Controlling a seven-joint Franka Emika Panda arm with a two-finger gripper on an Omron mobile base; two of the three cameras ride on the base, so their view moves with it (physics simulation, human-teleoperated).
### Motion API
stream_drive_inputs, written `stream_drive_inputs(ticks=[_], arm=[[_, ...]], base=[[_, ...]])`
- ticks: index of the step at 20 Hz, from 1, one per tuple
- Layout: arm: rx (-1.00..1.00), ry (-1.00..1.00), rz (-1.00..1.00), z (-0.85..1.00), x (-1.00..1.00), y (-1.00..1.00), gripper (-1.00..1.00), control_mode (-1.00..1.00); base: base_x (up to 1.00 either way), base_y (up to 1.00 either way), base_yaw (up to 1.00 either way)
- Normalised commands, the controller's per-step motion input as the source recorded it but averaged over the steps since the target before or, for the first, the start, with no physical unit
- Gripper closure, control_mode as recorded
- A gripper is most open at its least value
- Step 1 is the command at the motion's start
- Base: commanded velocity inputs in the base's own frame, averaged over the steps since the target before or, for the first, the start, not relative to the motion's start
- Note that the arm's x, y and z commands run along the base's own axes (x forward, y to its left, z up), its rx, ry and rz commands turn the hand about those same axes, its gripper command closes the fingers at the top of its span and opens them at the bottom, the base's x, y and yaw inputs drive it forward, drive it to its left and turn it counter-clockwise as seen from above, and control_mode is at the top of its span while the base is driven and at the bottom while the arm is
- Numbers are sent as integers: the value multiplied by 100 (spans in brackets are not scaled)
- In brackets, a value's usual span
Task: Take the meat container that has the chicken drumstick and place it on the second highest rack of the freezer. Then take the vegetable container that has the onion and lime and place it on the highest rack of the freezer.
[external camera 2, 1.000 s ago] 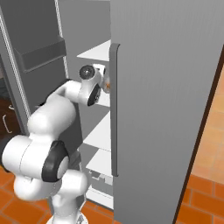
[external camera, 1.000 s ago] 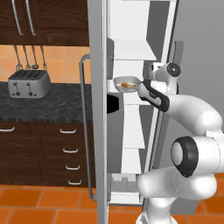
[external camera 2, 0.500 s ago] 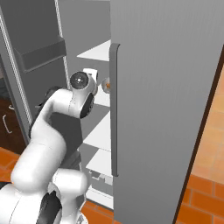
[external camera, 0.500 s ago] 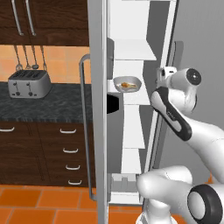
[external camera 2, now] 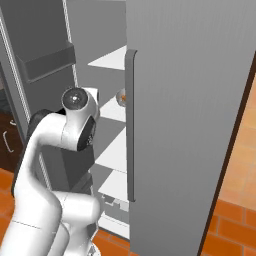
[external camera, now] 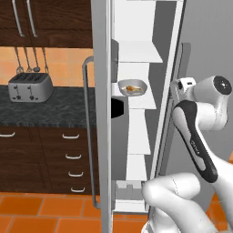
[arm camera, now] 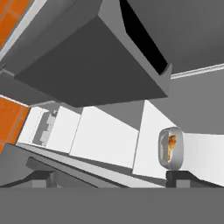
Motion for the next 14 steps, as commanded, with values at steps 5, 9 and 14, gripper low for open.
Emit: stream_drive_inputs(ticks=[5,9,14], arm=[[-16,20,2,-11,-86,43,-100,-100],[-3,0,0,-6,-25,1,-100,100],[0,0,0,0,0,0,-100,100]], base=[[0,0,0],[-75,4,1],[-95,69,7]])
